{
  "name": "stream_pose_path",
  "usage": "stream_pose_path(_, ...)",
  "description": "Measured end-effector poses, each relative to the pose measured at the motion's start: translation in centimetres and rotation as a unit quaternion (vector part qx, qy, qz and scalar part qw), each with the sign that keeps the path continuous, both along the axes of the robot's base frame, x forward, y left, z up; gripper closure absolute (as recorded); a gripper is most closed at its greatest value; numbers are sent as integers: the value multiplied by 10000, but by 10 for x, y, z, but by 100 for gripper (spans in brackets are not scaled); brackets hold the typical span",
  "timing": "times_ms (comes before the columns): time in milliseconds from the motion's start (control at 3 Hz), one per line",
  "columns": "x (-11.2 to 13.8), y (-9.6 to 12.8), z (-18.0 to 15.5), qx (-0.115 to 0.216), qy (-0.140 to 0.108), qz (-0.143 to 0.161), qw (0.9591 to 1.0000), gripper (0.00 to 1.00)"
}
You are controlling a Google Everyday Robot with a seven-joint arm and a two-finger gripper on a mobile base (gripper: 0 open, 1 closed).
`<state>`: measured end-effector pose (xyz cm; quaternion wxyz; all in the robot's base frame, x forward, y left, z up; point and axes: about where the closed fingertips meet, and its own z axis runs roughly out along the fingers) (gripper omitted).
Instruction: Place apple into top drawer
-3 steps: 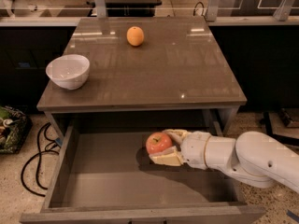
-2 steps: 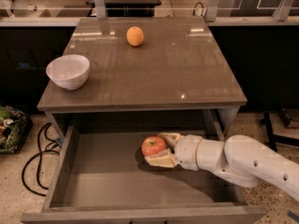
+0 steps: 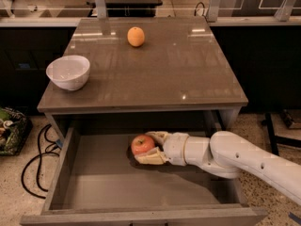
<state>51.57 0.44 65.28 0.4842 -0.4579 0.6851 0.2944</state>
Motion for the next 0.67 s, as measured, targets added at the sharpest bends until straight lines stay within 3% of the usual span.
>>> stream_pose_path(667, -1, 45, -23, 199, 105, 602, 9979, 100)
